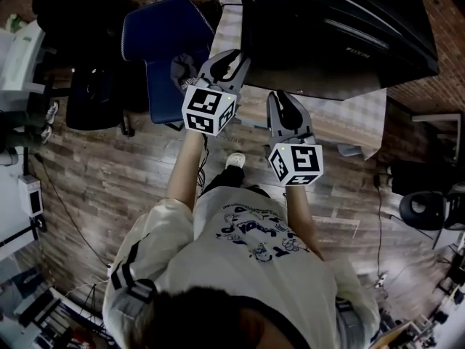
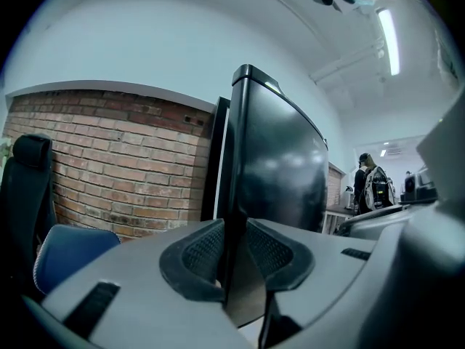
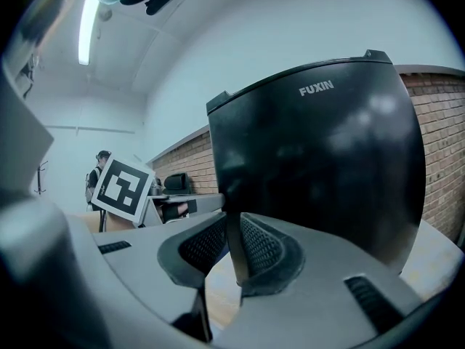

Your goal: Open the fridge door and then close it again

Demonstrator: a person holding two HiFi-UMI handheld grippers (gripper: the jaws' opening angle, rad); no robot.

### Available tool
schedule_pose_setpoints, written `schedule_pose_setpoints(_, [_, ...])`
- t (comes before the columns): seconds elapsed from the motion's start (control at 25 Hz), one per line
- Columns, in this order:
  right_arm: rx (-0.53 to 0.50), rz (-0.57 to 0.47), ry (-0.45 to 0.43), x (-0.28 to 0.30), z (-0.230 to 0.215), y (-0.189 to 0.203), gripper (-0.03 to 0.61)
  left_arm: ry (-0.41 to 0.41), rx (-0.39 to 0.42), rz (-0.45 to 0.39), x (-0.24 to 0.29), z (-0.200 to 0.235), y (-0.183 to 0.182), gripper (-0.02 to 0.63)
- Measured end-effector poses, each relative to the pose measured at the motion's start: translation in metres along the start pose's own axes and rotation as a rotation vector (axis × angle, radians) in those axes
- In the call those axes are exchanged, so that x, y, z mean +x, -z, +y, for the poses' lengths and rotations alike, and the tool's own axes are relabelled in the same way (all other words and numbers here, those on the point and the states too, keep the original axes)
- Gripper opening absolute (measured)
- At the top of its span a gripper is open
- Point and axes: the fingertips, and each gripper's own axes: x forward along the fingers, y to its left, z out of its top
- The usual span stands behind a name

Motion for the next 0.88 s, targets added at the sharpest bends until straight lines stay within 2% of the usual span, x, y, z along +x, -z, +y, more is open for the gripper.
schedule_pose_setpoints(0.88, [0.022,-0.015,0.087,0.011,-0.028,-0.008,0.072,-0.043,-0.029,-0.005,0.048,0.026,-0.009,0.109])
